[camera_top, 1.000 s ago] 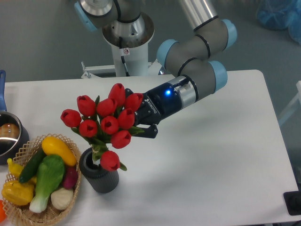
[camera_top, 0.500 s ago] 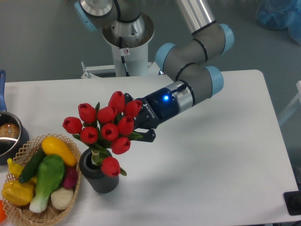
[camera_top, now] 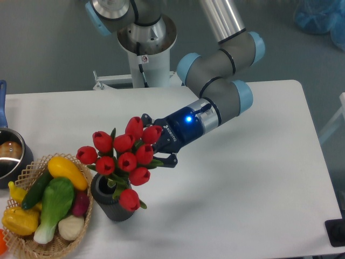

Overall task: Insert the flowers into the vase
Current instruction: 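Lower the tulip stems into the black vase opening, then open the gripper to release the tulips in the vase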

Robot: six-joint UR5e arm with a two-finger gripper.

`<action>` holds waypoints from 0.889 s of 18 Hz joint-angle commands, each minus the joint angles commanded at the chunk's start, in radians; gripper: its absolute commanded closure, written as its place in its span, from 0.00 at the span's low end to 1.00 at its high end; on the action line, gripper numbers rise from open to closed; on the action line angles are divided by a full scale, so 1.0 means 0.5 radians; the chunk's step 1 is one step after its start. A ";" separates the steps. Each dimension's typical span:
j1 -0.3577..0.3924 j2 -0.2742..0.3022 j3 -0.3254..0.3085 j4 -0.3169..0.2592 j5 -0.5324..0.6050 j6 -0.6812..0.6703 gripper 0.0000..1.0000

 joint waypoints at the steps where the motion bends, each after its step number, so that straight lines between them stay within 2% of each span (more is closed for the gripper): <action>1: -0.015 -0.015 0.000 0.003 0.022 0.028 1.00; 7: -0.055 -0.107 0.012 0.006 0.200 0.163 0.98; 12: -0.058 -0.120 0.018 0.009 0.264 0.240 0.78; 13: -0.058 -0.126 0.021 0.009 0.279 0.246 0.72; 14: -0.058 -0.126 0.021 0.012 0.289 0.249 0.53; 15: -0.052 -0.126 0.018 0.012 0.295 0.249 0.29; 16: -0.046 -0.123 0.015 0.012 0.295 0.249 0.20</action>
